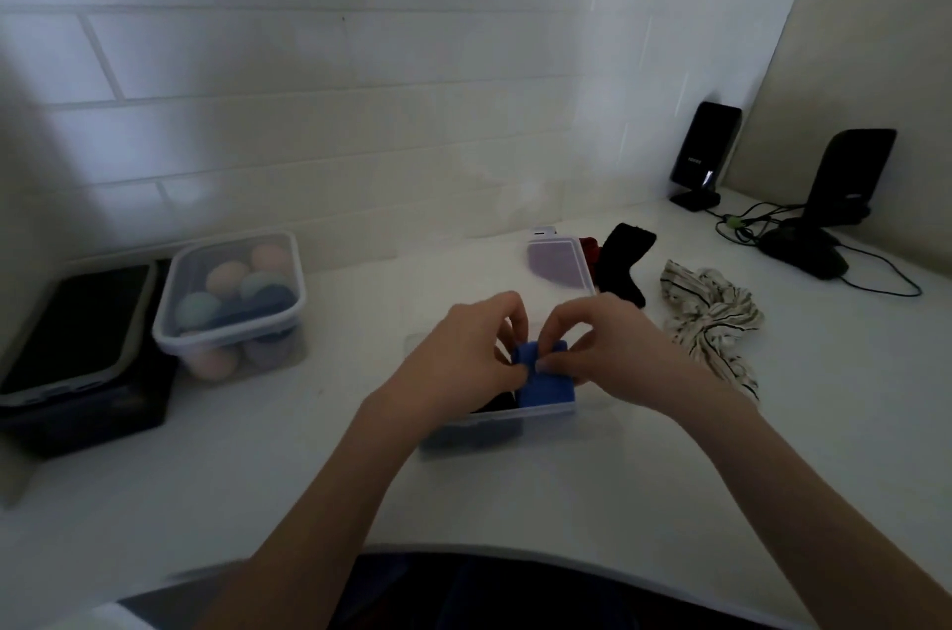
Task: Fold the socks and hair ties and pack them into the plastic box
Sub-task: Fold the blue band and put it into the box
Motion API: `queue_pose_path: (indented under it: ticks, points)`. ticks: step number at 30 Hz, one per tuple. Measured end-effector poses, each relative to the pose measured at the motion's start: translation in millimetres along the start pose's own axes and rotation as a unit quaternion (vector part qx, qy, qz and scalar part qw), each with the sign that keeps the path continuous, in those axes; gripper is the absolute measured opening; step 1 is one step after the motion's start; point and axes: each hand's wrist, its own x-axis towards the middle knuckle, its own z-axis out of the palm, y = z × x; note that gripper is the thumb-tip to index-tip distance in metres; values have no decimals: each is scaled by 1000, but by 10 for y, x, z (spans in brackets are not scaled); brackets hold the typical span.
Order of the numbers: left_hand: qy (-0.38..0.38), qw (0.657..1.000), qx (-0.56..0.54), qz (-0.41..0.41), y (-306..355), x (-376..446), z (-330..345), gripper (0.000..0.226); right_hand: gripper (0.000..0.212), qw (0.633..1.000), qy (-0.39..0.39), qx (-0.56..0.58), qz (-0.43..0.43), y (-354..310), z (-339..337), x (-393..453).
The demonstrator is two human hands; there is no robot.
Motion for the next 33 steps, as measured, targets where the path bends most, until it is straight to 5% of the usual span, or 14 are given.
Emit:
queue_pose_path:
  ticks: [9,13,22,33]
  points:
    - [27,973,228,-1,-51,-162,-69,17,15,989,-42,-142,-27,-14,89,17]
    - [-24,971,236,-6,-30,-124,-73,24,18,971,-39,-232,-41,-83,116,34]
    - [-95,973,210,17,-28,-21,-31,19,37,969,-147,-198,-33,-50,-37,60]
    - [-84,960,267,5,-11,-8,-17,16,31,955,-148,-249,-55,-76,31,137]
